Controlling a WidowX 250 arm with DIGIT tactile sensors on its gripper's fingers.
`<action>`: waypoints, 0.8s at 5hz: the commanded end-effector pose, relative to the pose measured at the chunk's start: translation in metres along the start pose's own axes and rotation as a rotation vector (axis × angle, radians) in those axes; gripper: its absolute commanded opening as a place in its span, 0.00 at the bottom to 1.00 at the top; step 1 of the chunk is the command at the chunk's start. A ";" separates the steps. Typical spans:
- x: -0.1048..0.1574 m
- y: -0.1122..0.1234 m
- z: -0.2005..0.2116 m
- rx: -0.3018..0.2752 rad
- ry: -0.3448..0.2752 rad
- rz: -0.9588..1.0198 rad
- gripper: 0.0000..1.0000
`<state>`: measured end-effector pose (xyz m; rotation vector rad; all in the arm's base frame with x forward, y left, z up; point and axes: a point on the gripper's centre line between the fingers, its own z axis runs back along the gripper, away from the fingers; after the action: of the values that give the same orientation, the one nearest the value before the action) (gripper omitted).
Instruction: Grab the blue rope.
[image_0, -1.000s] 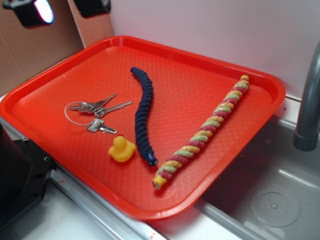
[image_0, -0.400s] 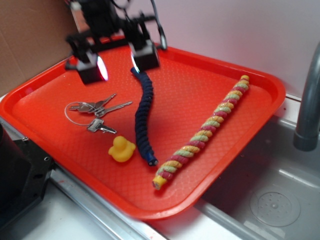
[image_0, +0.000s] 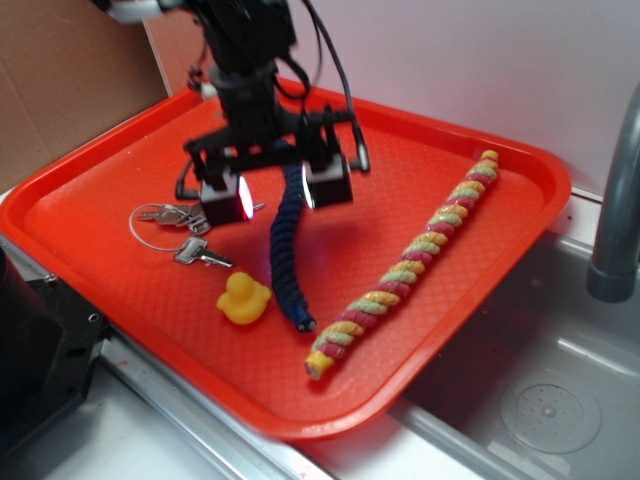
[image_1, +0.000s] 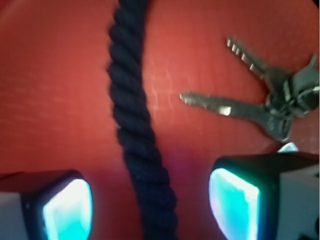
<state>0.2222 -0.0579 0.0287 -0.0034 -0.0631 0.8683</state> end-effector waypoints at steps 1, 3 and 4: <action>-0.007 -0.003 -0.014 -0.022 -0.034 -0.024 0.00; 0.010 0.000 0.000 0.004 0.056 -0.144 0.00; 0.020 0.000 0.033 0.028 0.066 -0.340 0.00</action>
<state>0.2217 -0.0498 0.0511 0.0363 0.0719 0.4937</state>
